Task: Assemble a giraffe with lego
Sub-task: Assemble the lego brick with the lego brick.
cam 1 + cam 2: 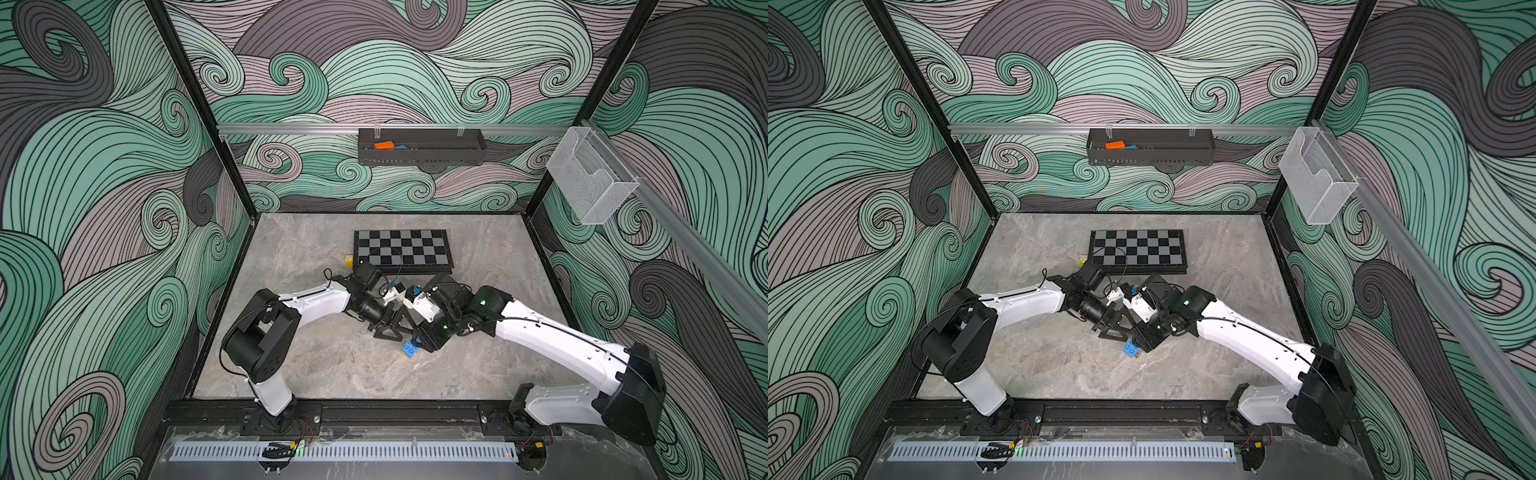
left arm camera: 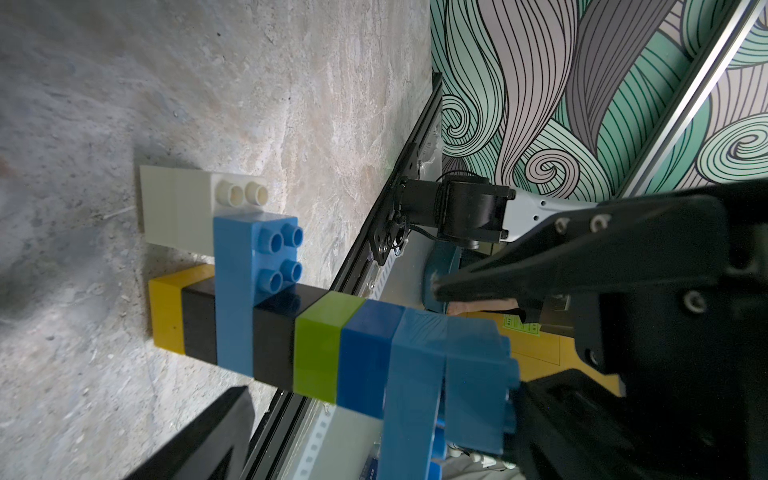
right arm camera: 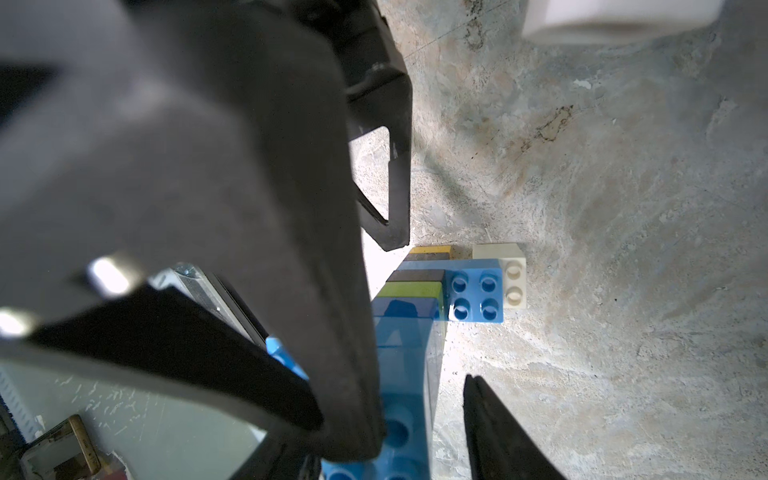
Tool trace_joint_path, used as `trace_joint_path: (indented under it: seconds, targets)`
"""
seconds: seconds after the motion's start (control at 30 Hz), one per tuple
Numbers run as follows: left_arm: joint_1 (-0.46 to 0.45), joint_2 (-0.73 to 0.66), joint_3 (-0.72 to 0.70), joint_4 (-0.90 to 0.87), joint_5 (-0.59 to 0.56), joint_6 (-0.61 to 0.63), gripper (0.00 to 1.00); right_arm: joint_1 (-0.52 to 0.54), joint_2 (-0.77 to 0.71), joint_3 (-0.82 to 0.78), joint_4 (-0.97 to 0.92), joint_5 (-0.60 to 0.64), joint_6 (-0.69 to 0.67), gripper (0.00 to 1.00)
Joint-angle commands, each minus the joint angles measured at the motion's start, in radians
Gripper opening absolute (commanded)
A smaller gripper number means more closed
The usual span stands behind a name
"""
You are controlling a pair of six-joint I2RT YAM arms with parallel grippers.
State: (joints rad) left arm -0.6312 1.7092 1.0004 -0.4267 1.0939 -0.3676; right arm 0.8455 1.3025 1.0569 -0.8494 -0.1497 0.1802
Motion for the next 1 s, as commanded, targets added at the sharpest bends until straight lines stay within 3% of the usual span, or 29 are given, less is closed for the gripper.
trace_joint_path:
  seconds: [0.0,0.4,0.97]
  targets:
    - [-0.007,0.055,-0.042,-0.108,-0.243,0.019,0.99,-0.021,-0.034,-0.011,-0.015,0.011,0.013,0.56]
    - [0.006,0.060,-0.020,-0.117,-0.254,0.015,0.99,-0.061,-0.143,-0.048,0.005,-0.008,0.063,0.55]
    - [0.014,0.061,-0.014,-0.122,-0.252,0.023,0.99,-0.091,-0.088,-0.071,0.087,-0.097,0.063,0.54]
